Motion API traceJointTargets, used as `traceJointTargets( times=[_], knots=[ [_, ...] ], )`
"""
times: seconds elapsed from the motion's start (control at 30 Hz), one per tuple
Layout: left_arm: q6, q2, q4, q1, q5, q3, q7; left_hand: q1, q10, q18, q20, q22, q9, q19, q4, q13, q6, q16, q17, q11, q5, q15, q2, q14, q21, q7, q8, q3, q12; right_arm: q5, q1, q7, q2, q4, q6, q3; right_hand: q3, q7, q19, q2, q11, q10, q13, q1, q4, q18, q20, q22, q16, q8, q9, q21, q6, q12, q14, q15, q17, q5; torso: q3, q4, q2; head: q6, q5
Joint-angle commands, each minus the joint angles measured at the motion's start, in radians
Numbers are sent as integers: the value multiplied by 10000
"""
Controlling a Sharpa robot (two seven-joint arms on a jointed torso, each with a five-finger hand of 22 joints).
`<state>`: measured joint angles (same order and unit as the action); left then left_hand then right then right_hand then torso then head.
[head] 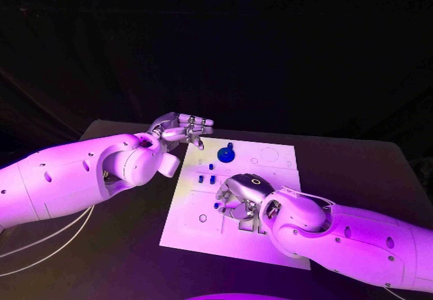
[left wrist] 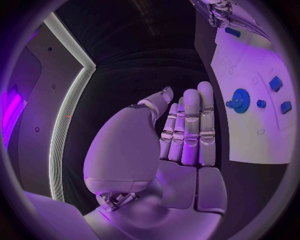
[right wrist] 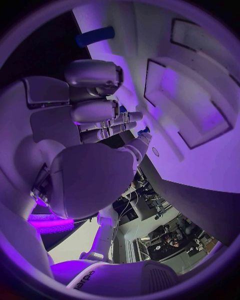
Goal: Assemble the parts on the task board
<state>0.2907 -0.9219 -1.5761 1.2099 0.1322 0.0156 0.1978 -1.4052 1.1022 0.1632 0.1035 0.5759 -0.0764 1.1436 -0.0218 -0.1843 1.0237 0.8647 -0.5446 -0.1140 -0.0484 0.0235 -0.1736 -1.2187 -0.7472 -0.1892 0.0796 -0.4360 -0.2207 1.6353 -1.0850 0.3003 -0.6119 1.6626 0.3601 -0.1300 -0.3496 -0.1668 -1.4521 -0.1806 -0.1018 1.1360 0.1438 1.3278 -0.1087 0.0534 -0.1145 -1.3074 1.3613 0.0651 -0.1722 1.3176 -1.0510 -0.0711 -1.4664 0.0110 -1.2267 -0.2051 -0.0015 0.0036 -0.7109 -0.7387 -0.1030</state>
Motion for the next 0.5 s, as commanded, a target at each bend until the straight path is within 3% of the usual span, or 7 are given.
traceJointTargets(
  times=[0.03, 0.13, 0.2, 0.23, 0.4, 0.5],
  knots=[
    [-192, -6, -10, 9, 15, 6, -8, -9, -81, 203, 42, -4, 14, 23, 30, 12, -90, 47, 17, 21, -30, 11, 43, 47, 11, -5, 32, 25, -41, -191, -55, 135, -327, 348, 241, 68, 62, -10, 42, 33, 3, -52, 10, -52, 0, 35, -14, -1425, -34, -12, 17, -36, 64, -53, -353, 50, 7, -41, -11, -13, 8, 12, 19],
    [-199, -30, -11, 9, 15, 5, -10, -9, -81, 203, 42, -4, 14, 23, 30, 12, -90, 47, 17, 21, -30, 11, 43, 47, 11, -5, 32, 25, -41, -350, -273, 179, -859, 756, 140, 130, 99, 23, 18, 38, 17, -61, 22, -36, 14, 27, -20, -1449, -13, 11, 16, 10, 32, -96, -360, 46, -20, -54, -13, -9, 7, 51, 66],
    [-215, -48, -16, 9, 15, 5, -9, -9, -81, 203, 42, -4, 14, 23, 30, 12, -90, 47, 17, 21, -30, 11, 43, 47, 11, -5, 32, 25, -41, -551, -510, 144, -1263, 978, -47, 156, 115, 45, -4, 54, 31, -65, 30, -8, 31, 19, -21, -1471, 2, 22, 16, 52, 12, -128, -365, 38, -40, -64, -14, -9, 5, 78, 114],
    [-230, -59, -20, 9, 15, 4, -5, -8, -85, 202, 43, -4, 14, 21, 31, 13, -93, 48, 18, 21, -31, 12, 41, 50, 12, -5, 34, 28, -44, -749, -710, 61, -1552, 1080, -373, 167, 118, 59, -14, 67, 39, -71, 34, 16, 45, 15, -20, -1481, 22, 25, 17, 70, 5, -144, -372, 33, -69, -70, -15, -15, 6, 101, 157],
    [-255, -63, -15, 8, 15, -4, 9, -8, -85, 202, 43, -4, 14, 21, 31, 13, -93, 48, 18, 21, -31, 12, 41, 50, 12, -5, 34, 28, -44, -1112, -1224, -117, -2291, 1142, -1261, 184, 310, 144, 15, 43, 61, -410, 2, 46, 92, 45, -6, -1431, 73, -17, 75, -47, 161, -133, -387, 15, -131, -63, -25, -49, 15, 171, 271],
    [-274, -49, 2, 6, 15, -17, 14, -8, -85, 202, 43, -4, 14, 21, 31, 13, -93, 48, 18, 21, -31, 12, 41, 50, 12, -5, 34, 28, -44, -991, -1381, -200, -2603, 1080, -1498, 187, 592, 247, 29, -5, 87, -620, 3, 35, 107, 57, 10, -1408, 45, -12, 118, -112, 286, -193, -371, -7, -78, -66, -28, -86, 14, 210, 300]
  ],
)
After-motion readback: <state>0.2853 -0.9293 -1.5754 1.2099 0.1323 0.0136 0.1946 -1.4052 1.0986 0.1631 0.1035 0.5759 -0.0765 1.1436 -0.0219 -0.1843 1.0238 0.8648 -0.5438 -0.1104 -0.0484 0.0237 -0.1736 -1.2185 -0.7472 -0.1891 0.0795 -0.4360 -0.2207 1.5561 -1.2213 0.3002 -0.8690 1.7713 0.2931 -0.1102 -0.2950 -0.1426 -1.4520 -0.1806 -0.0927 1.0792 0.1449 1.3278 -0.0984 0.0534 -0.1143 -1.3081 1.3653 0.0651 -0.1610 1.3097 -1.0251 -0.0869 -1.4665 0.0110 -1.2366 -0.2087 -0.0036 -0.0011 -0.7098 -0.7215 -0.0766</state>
